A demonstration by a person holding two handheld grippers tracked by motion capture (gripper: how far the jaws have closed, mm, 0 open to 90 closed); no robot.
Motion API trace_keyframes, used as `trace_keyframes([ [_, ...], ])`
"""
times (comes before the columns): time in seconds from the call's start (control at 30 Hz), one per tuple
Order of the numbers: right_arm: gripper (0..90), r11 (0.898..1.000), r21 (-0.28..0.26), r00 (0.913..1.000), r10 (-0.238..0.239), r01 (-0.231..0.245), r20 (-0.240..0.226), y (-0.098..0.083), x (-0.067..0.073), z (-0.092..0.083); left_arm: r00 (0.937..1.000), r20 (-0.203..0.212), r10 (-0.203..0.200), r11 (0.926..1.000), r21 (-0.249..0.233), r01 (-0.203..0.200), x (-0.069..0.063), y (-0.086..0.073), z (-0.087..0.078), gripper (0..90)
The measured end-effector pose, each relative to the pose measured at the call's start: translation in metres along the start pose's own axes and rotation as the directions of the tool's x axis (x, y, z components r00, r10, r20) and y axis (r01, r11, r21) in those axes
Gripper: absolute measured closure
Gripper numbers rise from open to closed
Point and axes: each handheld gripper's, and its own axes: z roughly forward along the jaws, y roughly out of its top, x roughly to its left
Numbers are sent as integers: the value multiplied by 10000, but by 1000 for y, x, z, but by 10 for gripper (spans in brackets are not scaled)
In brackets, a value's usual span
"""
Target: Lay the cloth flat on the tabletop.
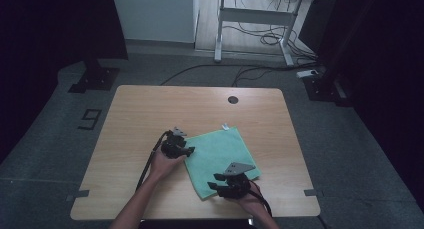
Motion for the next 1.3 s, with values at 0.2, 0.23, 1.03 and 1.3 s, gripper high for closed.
trace_keyframes([
  [0.2,542,9979,339,9904,508,-556,1285,-9,-35,6,9977,376,562,9984,8,-563,-20,-2,-16,511],
  [0.23,542,9979,339,9904,508,-556,1285,-9,-35,6,9977,376,562,9984,8,-563,-20,-2,-16,508],
  [1.03,515,9913,23,9518,1258,-1317,2797,-43,-38,-23,9935,475,1034,9924,620,-1063,-11,30,34,503],
  [1.3,515,9914,-447,9454,1311,-1233,2985,-45,-28,-35,9940,295,1054,9943,120,-1058,-15,24,26,509],
])
